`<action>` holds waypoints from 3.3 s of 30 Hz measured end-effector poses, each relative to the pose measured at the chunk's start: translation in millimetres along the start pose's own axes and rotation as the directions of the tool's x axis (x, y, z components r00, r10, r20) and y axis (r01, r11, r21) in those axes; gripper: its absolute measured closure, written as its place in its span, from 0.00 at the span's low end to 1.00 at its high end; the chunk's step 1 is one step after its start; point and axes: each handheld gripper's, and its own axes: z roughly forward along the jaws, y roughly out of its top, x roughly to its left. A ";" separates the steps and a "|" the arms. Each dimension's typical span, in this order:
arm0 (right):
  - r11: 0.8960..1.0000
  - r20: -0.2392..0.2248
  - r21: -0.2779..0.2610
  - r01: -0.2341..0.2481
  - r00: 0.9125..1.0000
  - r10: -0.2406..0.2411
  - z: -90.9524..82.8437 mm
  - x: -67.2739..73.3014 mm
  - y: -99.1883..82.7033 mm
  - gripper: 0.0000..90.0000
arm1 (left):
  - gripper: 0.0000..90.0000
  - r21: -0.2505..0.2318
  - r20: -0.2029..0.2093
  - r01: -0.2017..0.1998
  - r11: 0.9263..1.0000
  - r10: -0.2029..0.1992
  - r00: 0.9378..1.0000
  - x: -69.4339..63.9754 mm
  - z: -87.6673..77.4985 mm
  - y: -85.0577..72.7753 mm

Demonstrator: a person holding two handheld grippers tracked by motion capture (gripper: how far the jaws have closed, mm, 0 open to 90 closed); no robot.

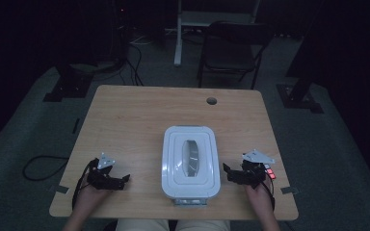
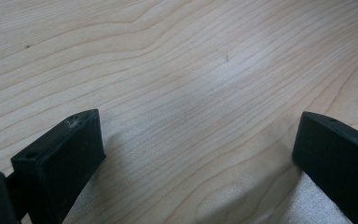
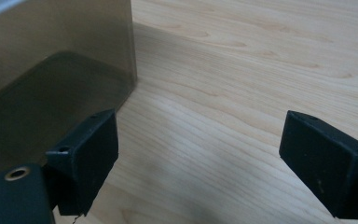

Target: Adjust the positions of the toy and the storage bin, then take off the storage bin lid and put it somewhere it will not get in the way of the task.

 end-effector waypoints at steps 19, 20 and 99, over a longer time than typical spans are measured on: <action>0.998 -0.014 0.052 0.041 0.999 -0.040 30.1 20.9 -28.4 0.16 | 0.03 -0.001 0.002 0.000 1.000 0.000 1.000 -0.1 -0.2 -0.3; 0.998 -0.014 0.057 0.042 0.999 -0.041 31.6 21.3 -28.5 0.16 | 0.03 -0.001 0.002 -0.001 1.000 0.001 1.000 -0.1 -0.1 -0.3; 0.988 -0.033 0.155 0.026 0.999 -0.021 44.6 18.7 -23.2 0.14 | 0.04 -0.167 0.216 -0.084 0.982 0.120 0.969 -28.6 -52.5 67.3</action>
